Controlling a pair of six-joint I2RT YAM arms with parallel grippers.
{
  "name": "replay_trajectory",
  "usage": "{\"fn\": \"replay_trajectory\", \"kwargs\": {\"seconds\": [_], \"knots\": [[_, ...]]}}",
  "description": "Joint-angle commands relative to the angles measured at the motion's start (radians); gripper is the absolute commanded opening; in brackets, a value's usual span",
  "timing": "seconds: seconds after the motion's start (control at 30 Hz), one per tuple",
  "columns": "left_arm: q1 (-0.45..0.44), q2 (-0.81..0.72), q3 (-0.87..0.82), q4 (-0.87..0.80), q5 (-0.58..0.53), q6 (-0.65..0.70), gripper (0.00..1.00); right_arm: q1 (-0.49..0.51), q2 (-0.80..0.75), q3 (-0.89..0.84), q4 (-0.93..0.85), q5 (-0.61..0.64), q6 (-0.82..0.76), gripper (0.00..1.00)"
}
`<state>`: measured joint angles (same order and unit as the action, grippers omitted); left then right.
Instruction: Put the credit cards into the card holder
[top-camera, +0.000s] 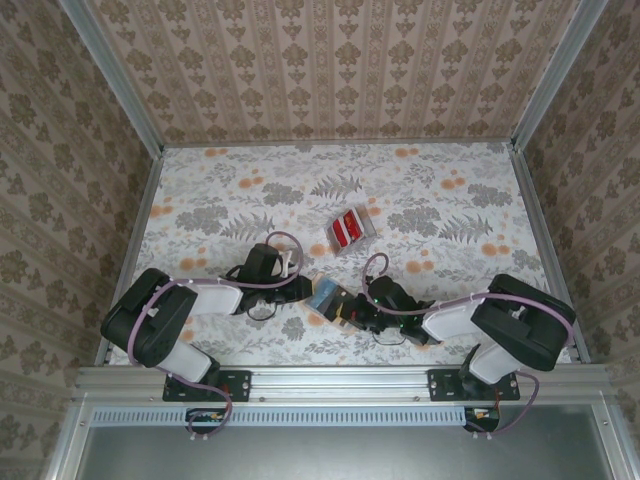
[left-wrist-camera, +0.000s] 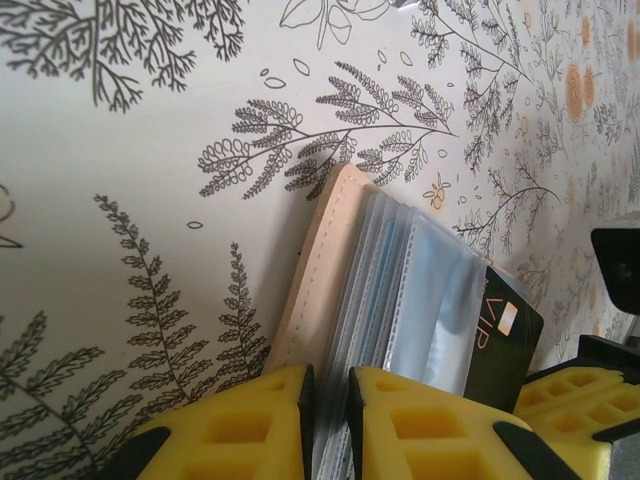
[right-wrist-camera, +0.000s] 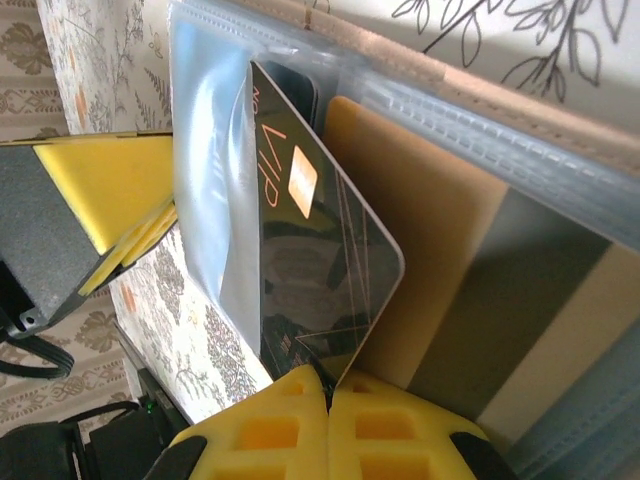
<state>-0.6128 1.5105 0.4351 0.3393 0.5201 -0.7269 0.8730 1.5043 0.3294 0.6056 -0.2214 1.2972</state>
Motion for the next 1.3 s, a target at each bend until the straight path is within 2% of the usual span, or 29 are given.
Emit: {"fn": "replay_trajectory", "kwargs": {"seconds": [0.0,0.57,1.27], "knots": [[-0.015,0.029,-0.002,-0.036,0.009,-0.014,0.19,-0.013,-0.039,-0.002,-0.162,-0.045,-0.053,0.0],[-0.024,0.028,0.007,-0.033,0.007,-0.019,0.19,-0.042,0.006,0.03,-0.143,-0.125,-0.082,0.0],[-0.028,0.053,0.018,-0.015,0.012,-0.021,0.19,-0.11,-0.017,0.124,-0.331,-0.23,-0.146,0.0]]}}
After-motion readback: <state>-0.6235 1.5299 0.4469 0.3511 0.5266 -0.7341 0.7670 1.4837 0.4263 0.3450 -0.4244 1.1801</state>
